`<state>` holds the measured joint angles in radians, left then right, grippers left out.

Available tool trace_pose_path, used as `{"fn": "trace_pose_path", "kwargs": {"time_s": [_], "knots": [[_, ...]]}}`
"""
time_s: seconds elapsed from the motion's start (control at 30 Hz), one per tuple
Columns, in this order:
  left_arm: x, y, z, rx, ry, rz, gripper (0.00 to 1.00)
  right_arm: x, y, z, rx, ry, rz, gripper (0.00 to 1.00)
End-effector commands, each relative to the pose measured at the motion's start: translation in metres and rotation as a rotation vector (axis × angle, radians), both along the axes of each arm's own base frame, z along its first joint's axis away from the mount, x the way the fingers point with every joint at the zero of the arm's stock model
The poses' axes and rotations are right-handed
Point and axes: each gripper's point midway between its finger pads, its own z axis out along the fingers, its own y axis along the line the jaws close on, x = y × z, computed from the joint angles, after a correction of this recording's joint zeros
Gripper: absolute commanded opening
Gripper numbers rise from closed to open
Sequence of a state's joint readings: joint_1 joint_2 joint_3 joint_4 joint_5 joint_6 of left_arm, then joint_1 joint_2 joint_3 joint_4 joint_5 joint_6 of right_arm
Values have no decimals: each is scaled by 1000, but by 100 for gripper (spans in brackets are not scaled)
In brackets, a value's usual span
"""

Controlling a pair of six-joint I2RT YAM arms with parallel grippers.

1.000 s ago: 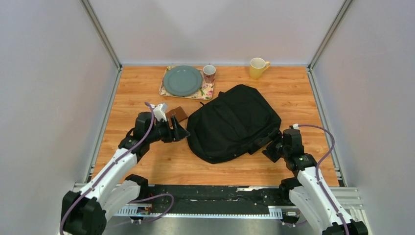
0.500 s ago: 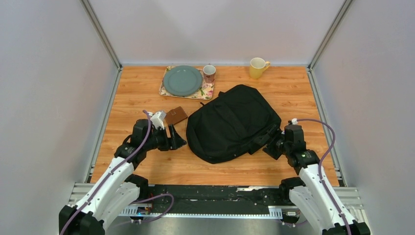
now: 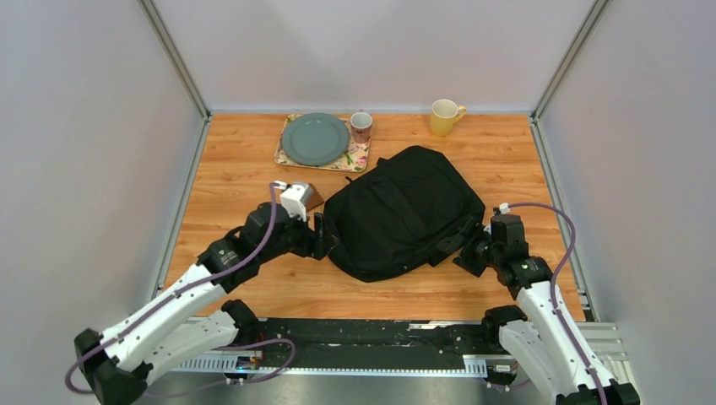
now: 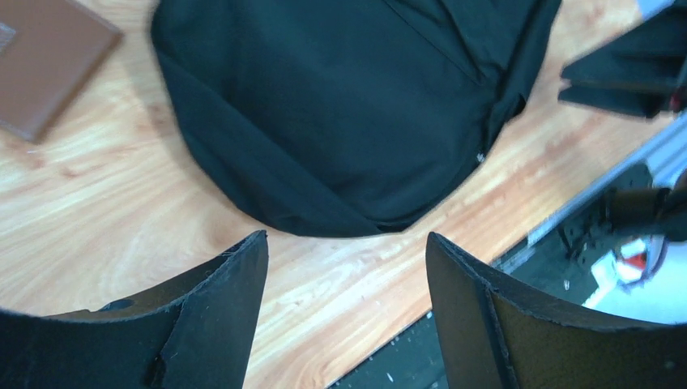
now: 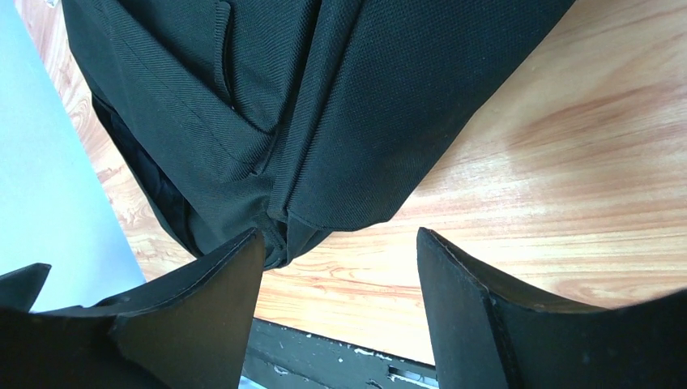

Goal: Pack the student bag
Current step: Zip the student bag at the center of the board.

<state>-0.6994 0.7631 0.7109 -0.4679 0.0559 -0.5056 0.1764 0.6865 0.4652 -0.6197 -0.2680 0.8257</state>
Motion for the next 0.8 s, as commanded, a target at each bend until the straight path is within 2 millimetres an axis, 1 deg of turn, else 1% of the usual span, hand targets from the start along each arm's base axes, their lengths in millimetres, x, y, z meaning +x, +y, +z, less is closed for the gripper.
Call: {"fn": "trace_pose_path", "kwargs": {"time_s": [0.0, 0.03, 0.07, 0.1, 0.13, 0.17, 0.2, 0.23, 0.27, 0.37, 0.4, 0.43, 0.47, 0.53, 0.57, 0.6, 0.63, 0.67, 0.7, 0.73, 0.77], "knots": [[1, -27, 3, 118, -95, -14, 79, 5, 1, 17, -4, -53, 22, 72], [5, -33, 6, 140, -134, 4, 79, 5, 1, 15, -8, -51, 16, 72], [4, -46, 7, 157, -137, -20, 79, 6, 1, 15, -5, -54, 16, 72], [-4, -60, 9, 166, -147, -70, 79, 5, 3, 15, 2, -52, 24, 72], [-3, -73, 19, 146, -165, -83, 80, 5, 3, 16, 8, -58, 25, 72], [-4, -85, 11, 168, -153, -108, 80, 5, 4, 17, 13, -60, 21, 72], [-9, -99, 14, 153, -167, -146, 80, 5, 3, 16, 10, -62, 13, 72], [-11, -110, 18, 141, -178, -170, 80, 6, 2, 16, 14, -64, 8, 72], [-12, -120, 10, 162, -172, -192, 80, 6, 3, 16, 16, -71, 7, 72], [-19, -152, 13, 145, -194, -256, 80, 4, 2, 16, 17, -68, 8, 71], [-21, -164, 19, 114, -213, -282, 80, 4, 2, 16, 15, -69, 6, 71], [-27, -174, 20, 101, -222, -314, 80, 4, 2, 17, 12, -75, 7, 71], [-28, -182, 12, 110, -213, -334, 80, 4, 1, 17, 11, -80, 6, 71], [-33, -195, 10, 101, -205, -376, 80, 5, 0, 16, 7, -84, -3, 71], [-33, -200, -2, 125, -189, -387, 80, 5, -1, 16, 4, -83, -3, 70], [-32, -204, -5, 115, -181, -378, 80, 5, 0, 16, 6, -82, -5, 70], [-31, -206, -10, 114, -171, -368, 77, 5, -1, 16, 4, -83, -5, 70], [-30, -209, -19, 122, -152, -358, 75, 4, -1, 15, 4, -80, -5, 70], [-30, -210, -24, 111, -117, -330, 74, 4, -1, 15, 2, -77, -6, 70], [-25, -211, -23, 114, -109, -290, 72, 5, -2, 16, -2, -82, -5, 70], [-23, -212, -30, 123, -88, -268, 72, 3, -3, 15, -7, -79, -5, 70]]}}
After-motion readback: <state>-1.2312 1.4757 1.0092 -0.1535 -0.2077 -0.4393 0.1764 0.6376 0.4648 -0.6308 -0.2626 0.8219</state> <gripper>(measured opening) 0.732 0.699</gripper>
